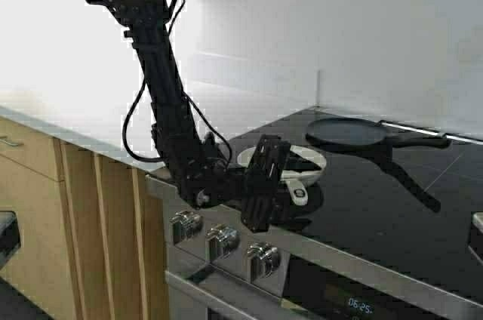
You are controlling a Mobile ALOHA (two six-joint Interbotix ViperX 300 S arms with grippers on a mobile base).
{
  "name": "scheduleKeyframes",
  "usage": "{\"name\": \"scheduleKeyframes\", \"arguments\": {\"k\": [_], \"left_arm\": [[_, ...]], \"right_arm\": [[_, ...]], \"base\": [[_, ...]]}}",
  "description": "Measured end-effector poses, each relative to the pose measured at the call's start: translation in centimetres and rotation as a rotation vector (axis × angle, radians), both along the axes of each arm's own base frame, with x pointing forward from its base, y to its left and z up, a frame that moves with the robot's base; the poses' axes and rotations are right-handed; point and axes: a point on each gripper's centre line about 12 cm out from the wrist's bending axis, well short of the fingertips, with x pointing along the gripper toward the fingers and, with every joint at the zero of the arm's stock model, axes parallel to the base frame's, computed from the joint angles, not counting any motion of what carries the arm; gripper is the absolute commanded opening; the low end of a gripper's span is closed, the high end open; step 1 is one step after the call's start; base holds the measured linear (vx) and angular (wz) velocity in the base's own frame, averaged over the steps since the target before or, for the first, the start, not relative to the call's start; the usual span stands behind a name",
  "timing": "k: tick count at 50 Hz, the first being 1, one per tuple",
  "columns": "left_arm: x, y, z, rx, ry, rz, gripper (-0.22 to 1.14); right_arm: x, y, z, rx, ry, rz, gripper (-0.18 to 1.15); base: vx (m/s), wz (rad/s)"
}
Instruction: Wash the pan
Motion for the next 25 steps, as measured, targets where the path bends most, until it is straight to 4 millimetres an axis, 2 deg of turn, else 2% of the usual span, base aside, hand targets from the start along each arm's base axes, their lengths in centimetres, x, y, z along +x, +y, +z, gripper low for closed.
{"name": "scheduleKeyframes", "arguments": {"k": [5, 8, 10, 16, 25], "left_arm": [[0.33, -0.23, 0.01, -0.041, 0.032, 0.01, 0.1], [0.34, -0.2, -0.24, -0.058, 0.052, 0.017, -0.13], [0.42, -0.21, -0.23, -0.064, 0.054, 0.022, -0.13], [0.45, -0.48, -0.08, -0.081, 0.059, 0.038, 0.07], [0.52, -0.3, -0.06, -0.088, 0.06, 0.049, 0.02]], "right_arm": [[0.01, 0.0, 0.06, 0.0, -0.002, 0.0, 0.06], [0.0, 0.0, 0.0, 0.0, 0.0, 0.0, 0.06], [0.0, 0.0, 0.0, 0.0, 0.0, 0.0, 0.06], [0.0, 0.0, 0.0, 0.0, 0.0, 0.0, 0.06], [0.0, 0.0, 0.0, 0.0, 0.0, 0.0, 0.06]], "base": [[0.0, 0.0], [0.0, 0.0], [0.0, 0.0], [0.0, 0.0], [0.0, 0.0]]}}
